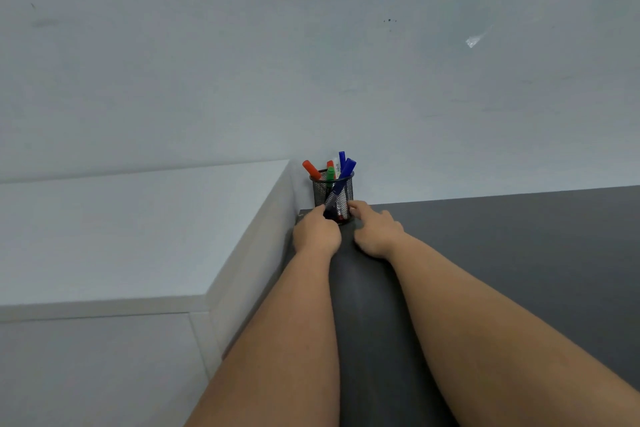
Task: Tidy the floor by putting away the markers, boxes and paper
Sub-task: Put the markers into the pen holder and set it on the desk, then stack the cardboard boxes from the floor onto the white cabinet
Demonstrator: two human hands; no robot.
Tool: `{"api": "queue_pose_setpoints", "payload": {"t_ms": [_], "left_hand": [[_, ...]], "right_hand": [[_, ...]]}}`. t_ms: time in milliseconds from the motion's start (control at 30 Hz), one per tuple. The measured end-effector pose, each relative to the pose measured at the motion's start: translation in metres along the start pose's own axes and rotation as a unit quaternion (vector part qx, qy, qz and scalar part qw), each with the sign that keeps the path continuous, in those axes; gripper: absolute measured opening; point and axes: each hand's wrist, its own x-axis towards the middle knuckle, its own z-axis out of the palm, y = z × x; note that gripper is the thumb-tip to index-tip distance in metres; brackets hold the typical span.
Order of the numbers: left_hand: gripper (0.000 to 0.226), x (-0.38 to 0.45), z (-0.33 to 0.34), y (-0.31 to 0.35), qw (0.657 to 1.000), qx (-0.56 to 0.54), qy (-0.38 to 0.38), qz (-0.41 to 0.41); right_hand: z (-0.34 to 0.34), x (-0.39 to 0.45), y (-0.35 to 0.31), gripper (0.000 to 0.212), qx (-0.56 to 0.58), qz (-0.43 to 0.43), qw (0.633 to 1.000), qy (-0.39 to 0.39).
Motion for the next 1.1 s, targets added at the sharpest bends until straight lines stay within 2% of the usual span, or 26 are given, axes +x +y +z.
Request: {"api": "queue_pose_setpoints", "payload": {"t_ms": [133, 233, 300, 500, 667, 867, 1100], "left_hand": [[0.059, -0.002, 0.002, 0.0, 0.987, 0.15, -0.052, 0.013], [0.058, -0.014, 0.005, 0.001, 0.958, 0.262, -0.108, 0.042], [0.058, -0.024, 0.005, 0.0, 0.942, 0.303, -0.137, 0.048], [0.061, -0.083, -0.013, -0.001, 0.931, 0.307, -0.182, 0.072], [0.062, -0.151, -0.042, -0.005, 0.92, 0.318, -0.21, 0.094], [0.072, -0.256, -0.068, 0.0, 0.917, 0.33, -0.206, 0.089], [0.077, -0.391, -0.07, 0.037, 0.925, 0.309, -0.197, 0.1]], "right_hand": [[0.001, -0.001, 0.003, 0.063, -0.05, 0.003, 0.999, -0.002], [0.002, -0.013, 0.003, 0.052, -0.134, 0.007, 0.991, -0.002], [0.0, -0.024, 0.006, 0.053, -0.165, 0.022, 0.986, -0.016], [-0.017, -0.089, 0.014, 0.06, -0.185, 0.049, 0.98, -0.058], [-0.045, -0.175, 0.024, 0.06, -0.189, 0.048, 0.977, -0.082], [-0.083, -0.297, 0.045, 0.06, -0.19, 0.068, 0.975, -0.091], [-0.125, -0.425, 0.068, 0.059, -0.191, 0.069, 0.975, -0.091]]}}
